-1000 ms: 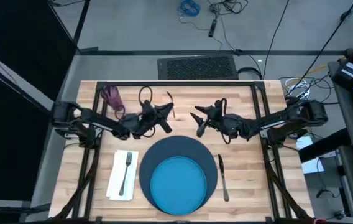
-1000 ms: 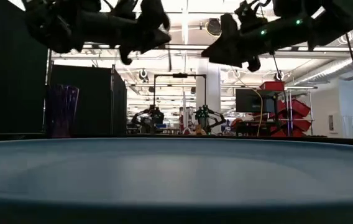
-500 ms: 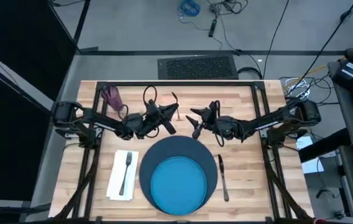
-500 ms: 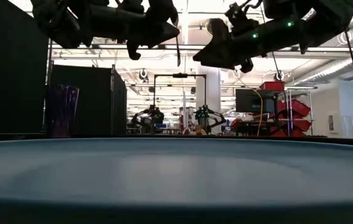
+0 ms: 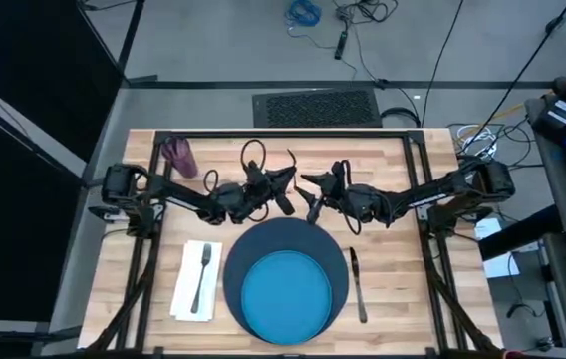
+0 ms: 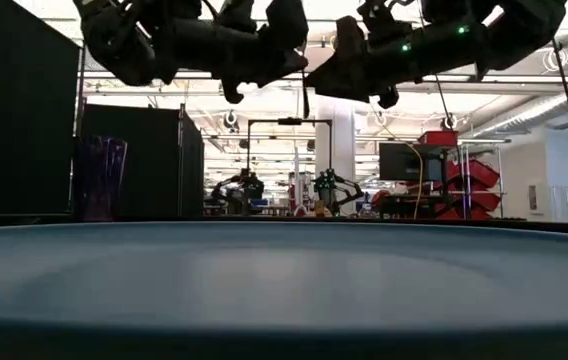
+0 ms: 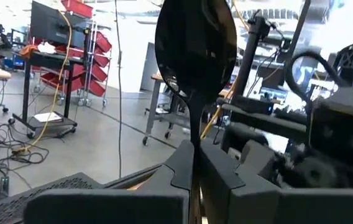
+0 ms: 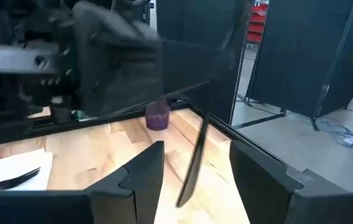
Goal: Set table place
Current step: Put the spoon on the right side of the table knife
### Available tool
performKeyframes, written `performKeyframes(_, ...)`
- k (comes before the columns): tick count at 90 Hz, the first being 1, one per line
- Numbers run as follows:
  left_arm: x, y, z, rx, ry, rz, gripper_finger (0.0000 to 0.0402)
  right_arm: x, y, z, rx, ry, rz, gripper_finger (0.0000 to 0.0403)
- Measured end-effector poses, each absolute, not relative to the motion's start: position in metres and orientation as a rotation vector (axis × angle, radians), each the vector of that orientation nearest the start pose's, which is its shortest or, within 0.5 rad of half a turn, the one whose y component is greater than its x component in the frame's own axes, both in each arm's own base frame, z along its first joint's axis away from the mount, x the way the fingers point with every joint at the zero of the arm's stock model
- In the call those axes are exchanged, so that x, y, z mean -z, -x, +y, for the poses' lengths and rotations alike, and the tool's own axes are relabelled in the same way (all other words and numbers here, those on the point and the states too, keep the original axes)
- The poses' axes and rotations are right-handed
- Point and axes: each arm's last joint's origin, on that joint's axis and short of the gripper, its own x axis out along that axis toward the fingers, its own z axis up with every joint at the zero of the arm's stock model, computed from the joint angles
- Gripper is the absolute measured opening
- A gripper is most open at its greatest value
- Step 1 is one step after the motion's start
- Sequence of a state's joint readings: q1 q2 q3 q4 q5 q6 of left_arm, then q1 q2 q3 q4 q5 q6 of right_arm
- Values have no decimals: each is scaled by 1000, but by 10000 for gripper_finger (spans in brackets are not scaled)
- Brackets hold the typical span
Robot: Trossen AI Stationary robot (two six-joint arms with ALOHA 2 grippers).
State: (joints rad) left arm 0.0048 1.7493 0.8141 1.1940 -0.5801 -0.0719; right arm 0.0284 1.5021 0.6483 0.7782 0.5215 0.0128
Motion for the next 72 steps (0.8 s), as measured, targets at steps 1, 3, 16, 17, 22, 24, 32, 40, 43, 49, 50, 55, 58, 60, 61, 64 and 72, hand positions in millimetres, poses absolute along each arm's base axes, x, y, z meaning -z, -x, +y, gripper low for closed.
performKeyframes(1, -226, -350, 17, -570, 145, -276, 0, -214, -301, -6, 493, 9, 72, 169)
performKeyframes(3, -227, -350, 17, -569, 146, -282, 0, -214, -301, -6, 493, 11, 75, 169)
performKeyframes(16, -231, -355, 13, -545, 149, -290, 0, -214, -301, -6, 498, 17, 81, 169)
performKeyframes(17, -231, -355, 12, -541, 149, -291, 0, -214, -301, -6, 498, 17, 81, 169)
performKeyframes(22, -231, -357, 11, -534, 149, -293, 0, -214, -301, -6, 497, 17, 82, 169)
performKeyframes(24, -231, -357, 10, -530, 149, -294, 0, -214, -301, -6, 497, 17, 82, 169)
performKeyframes(32, -228, -358, 9, -524, 148, -277, 0, -214, -301, -6, 502, 18, 82, 169)
performKeyframes(40, -228, -358, 7, -514, 168, -280, 0, -213, -301, -6, 506, 25, 86, 169)
performKeyframes(43, -228, -358, 5, -511, 166, -275, 0, -214, -301, -7, 515, 29, 85, 169)
performKeyframes(49, -227, -358, 4, -509, 156, -262, 0, -214, -300, -7, 539, 40, 89, 169)
performKeyframes(50, -227, -358, 4, -509, 155, -261, 0, -214, -300, -7, 543, 42, 90, 169)
performKeyframes(55, -227, -358, 4, -510, 149, -259, 0, -214, -300, -7, 546, 48, 90, 169)
performKeyframes(58, -227, -358, 4, -509, 149, -259, 0, -214, -300, -7, 548, 49, 90, 169)
performKeyframes(60, -227, -358, 3, -508, 149, -258, 0, -214, -300, -7, 549, 49, 90, 169)
performKeyframes(61, -227, -358, 3, -508, 149, -257, 0, -214, -300, -7, 549, 49, 90, 169)
performKeyframes(64, -226, -358, 3, -508, 148, -253, 0, -214, -300, -7, 550, 49, 91, 169)
performKeyframes(72, -225, -359, 3, -507, 155, -240, 0, -214, -300, -7, 550, 49, 91, 168)
